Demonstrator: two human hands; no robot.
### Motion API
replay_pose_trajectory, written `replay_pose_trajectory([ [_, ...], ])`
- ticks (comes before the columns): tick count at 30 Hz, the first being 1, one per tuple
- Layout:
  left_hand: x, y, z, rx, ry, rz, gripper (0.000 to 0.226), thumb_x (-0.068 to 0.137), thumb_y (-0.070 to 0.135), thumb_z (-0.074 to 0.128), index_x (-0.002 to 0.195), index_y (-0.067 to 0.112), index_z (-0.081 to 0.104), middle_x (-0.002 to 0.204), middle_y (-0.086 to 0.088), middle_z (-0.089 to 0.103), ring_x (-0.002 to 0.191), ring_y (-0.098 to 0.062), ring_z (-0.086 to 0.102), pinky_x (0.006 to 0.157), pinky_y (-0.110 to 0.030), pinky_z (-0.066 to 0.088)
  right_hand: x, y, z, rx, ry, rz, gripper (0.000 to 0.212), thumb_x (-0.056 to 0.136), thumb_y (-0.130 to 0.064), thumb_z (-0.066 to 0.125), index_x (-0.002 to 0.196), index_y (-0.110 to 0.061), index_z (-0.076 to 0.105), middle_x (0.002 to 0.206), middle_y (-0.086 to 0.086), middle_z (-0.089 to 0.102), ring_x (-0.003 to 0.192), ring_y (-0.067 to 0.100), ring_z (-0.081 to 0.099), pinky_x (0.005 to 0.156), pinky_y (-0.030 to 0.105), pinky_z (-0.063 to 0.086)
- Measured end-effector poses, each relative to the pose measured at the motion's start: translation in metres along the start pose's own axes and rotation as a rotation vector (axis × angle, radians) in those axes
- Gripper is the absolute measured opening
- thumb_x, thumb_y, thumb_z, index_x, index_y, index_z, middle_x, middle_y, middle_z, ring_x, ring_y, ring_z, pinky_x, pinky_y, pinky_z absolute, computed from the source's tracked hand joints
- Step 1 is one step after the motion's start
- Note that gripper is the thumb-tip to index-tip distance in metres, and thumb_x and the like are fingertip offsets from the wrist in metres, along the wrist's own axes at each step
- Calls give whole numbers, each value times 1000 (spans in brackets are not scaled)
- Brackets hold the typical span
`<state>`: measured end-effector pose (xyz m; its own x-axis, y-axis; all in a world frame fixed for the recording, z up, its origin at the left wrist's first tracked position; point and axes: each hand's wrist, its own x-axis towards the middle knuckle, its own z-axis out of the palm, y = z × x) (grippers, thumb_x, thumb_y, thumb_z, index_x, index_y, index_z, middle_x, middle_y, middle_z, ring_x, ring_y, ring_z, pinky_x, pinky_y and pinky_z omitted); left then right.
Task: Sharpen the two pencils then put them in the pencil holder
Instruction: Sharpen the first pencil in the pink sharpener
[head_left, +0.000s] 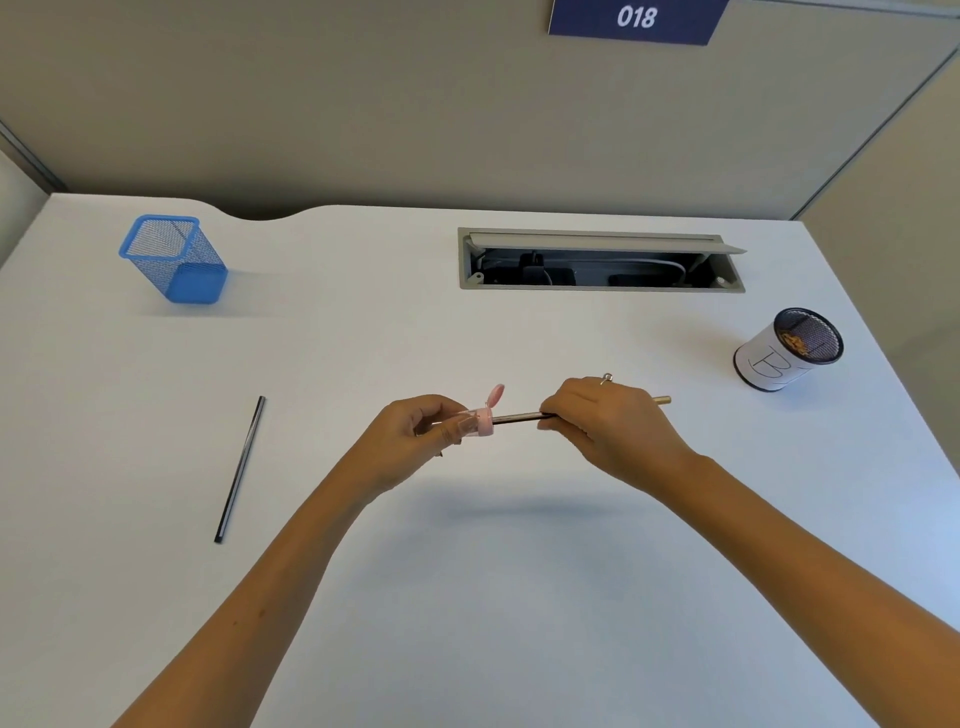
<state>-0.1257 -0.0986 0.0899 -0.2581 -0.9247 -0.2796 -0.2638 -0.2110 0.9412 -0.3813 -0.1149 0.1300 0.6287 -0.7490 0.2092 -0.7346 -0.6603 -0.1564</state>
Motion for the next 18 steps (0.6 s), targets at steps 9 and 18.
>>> replay_pose_trajectory([
  [9, 0, 1, 8, 102, 79, 137, 19, 85, 29, 75, 101, 19, 74, 99, 7, 70, 90, -5, 65, 79, -13, 48, 2, 1, 4, 205, -323, 204, 33, 100, -35, 40, 86, -15, 63, 66, -6, 54, 60, 11, 42, 52, 21, 25],
  [18, 3, 5, -4, 95, 71, 28, 9, 90, 35, 69, 95, 27, 71, 87, 17, 73, 81, 2, 64, 76, -17, 48, 2, -1, -5, 83, -259, 155, 30, 94, -41, 53, 115, -22, 59, 96, -8, 65, 82, 18, 58, 66, 30, 45],
])
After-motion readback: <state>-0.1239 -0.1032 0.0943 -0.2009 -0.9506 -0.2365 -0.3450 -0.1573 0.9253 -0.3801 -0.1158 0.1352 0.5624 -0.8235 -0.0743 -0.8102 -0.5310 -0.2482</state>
